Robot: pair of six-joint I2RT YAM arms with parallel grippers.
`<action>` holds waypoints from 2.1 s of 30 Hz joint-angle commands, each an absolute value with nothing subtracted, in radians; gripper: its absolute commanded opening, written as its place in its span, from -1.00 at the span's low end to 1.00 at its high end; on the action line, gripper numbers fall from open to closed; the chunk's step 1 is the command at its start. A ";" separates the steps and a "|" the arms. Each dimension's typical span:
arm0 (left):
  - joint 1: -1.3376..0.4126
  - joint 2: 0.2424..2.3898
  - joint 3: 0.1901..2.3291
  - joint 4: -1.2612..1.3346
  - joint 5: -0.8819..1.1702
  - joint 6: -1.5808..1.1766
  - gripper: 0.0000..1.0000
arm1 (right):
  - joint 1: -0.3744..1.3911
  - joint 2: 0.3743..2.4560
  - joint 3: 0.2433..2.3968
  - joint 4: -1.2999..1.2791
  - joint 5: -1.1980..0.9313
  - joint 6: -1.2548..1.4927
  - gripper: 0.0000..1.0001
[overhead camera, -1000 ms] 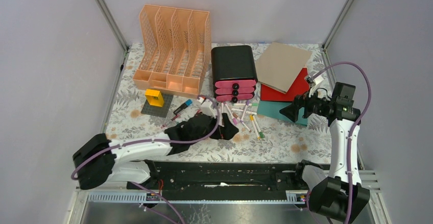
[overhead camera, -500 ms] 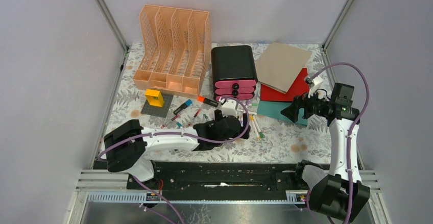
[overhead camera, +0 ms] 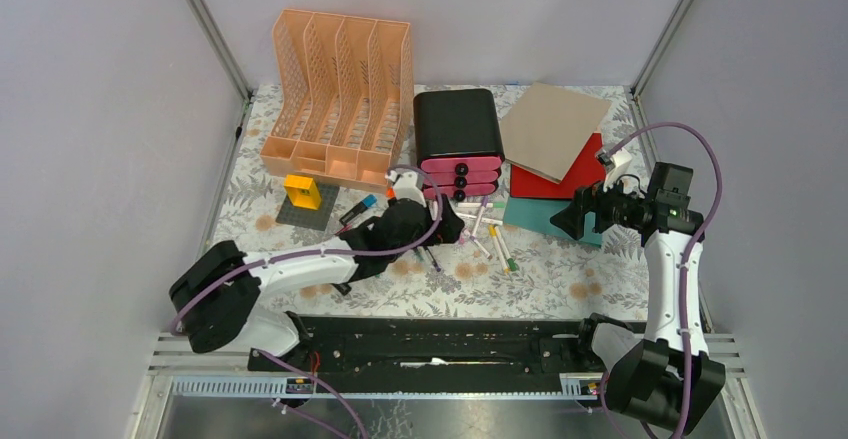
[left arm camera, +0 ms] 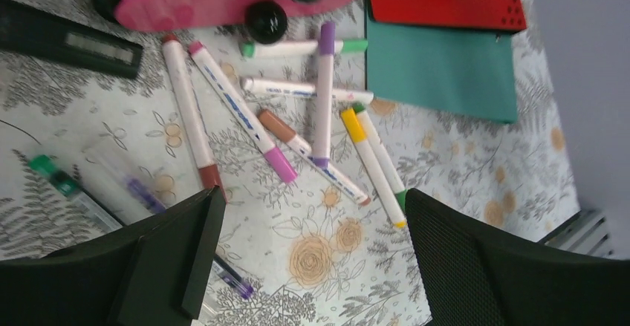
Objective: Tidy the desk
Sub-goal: Open the drawer in the storage box.
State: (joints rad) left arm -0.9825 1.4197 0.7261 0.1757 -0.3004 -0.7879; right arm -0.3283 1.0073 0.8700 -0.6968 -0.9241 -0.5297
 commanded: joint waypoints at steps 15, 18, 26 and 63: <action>-0.906 1.447 0.733 0.365 -0.080 -0.908 0.77 | -0.330 1.026 0.864 -0.670 -0.905 -0.523 1.00; -0.952 1.481 0.794 0.272 -0.177 -0.861 0.78 | -0.330 1.028 0.864 -0.670 -0.902 -0.522 0.99; -1.069 1.610 0.959 0.097 -0.415 -0.759 0.78 | -0.330 1.030 0.864 -0.669 -0.899 -0.523 0.99; -0.931 1.679 1.286 -0.091 -0.523 -0.706 0.28 | -0.327 1.027 0.867 -0.670 -0.900 -0.524 0.99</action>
State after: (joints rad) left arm -0.9489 1.6283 1.2072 -0.0406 -0.5022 -0.6971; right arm -0.3283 1.0283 0.8658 -0.6865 -0.8993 -0.5262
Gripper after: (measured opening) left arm 0.677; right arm 0.994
